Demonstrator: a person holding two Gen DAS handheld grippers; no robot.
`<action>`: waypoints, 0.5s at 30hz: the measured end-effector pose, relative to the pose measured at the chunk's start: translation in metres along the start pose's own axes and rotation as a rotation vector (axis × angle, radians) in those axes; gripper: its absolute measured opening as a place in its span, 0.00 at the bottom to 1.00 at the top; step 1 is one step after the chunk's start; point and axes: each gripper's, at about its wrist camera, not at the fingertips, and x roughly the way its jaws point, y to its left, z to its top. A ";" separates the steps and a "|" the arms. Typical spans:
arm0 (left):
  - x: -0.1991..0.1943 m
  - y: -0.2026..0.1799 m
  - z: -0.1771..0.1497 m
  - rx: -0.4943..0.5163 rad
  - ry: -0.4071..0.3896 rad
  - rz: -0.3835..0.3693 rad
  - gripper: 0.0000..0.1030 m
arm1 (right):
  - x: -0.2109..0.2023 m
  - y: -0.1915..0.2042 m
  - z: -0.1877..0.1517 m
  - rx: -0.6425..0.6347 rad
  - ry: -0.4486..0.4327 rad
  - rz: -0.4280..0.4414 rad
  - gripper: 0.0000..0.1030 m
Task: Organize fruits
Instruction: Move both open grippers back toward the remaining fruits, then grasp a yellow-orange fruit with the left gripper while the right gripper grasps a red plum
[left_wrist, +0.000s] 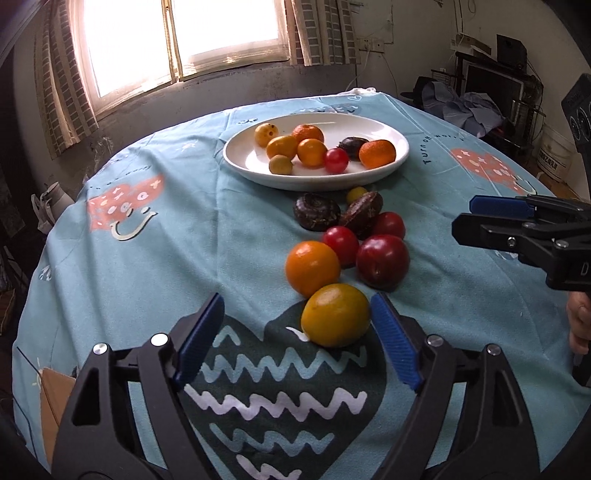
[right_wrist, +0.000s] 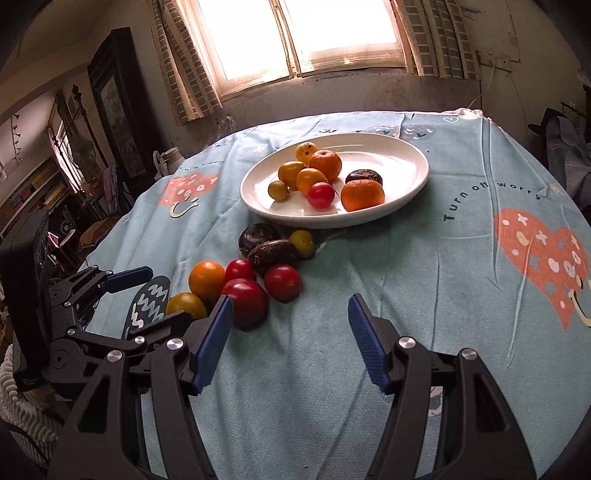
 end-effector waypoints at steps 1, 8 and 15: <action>-0.002 0.005 -0.001 -0.018 -0.003 0.003 0.81 | 0.000 -0.001 0.000 0.004 -0.002 0.000 0.63; 0.000 0.000 -0.002 0.007 0.013 -0.063 0.75 | 0.000 0.000 0.000 0.000 -0.001 0.010 0.63; 0.020 -0.018 0.000 0.062 0.079 -0.157 0.42 | 0.000 -0.002 0.000 0.007 0.002 0.011 0.63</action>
